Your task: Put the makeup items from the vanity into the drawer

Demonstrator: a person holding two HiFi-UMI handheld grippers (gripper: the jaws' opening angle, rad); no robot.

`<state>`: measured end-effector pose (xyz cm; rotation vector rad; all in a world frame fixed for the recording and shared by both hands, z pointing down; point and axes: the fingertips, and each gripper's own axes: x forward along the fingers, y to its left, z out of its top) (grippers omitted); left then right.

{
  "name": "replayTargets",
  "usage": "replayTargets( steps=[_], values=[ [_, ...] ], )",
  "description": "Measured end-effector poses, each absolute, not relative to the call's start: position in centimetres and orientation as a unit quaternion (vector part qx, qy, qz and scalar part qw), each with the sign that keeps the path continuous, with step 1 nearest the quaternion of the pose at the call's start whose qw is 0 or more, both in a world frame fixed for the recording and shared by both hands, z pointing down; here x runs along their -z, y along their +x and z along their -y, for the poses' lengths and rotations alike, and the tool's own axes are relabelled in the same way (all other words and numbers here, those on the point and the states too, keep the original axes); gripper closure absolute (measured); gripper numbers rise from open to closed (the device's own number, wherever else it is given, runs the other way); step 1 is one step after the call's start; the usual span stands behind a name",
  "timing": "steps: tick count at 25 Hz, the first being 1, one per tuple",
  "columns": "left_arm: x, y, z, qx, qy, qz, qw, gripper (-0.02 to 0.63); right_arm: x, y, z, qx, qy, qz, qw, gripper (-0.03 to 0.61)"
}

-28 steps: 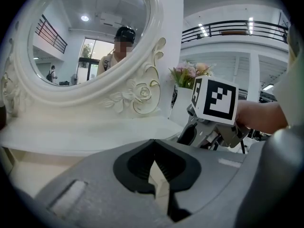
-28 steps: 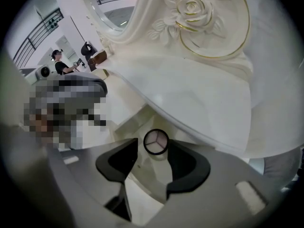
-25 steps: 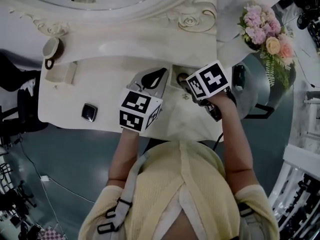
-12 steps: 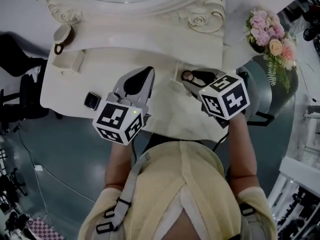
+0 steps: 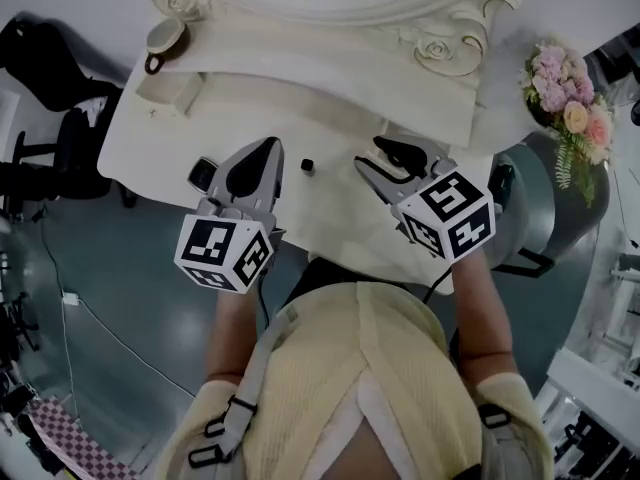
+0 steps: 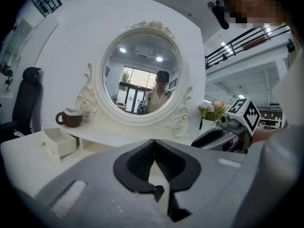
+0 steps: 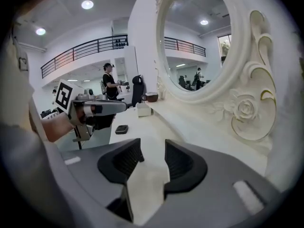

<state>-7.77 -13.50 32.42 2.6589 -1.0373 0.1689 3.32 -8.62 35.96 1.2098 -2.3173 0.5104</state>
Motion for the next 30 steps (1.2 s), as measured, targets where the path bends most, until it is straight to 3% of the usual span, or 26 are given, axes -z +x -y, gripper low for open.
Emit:
replayTargets(
  steps=[5, 15, 30],
  values=[
    [-33.6, -10.8, 12.9, -0.06, 0.901, 0.4, 0.155, 0.612, -36.1, 0.0, 9.3, -0.152, 0.409, 0.871, 0.227, 0.419],
    [-35.4, -14.4, 11.3, -0.047, 0.877, 0.449, 0.163, 0.612, -40.1, -5.7, 9.8, -0.114, 0.348, 0.891, 0.27, 0.411],
    [-38.7, -14.8, 9.8, -0.071, 0.865, 0.463, 0.182, 0.612, -46.6, -7.3, 10.4, -0.12, 0.338, 0.866, 0.348, 0.42]
  ],
)
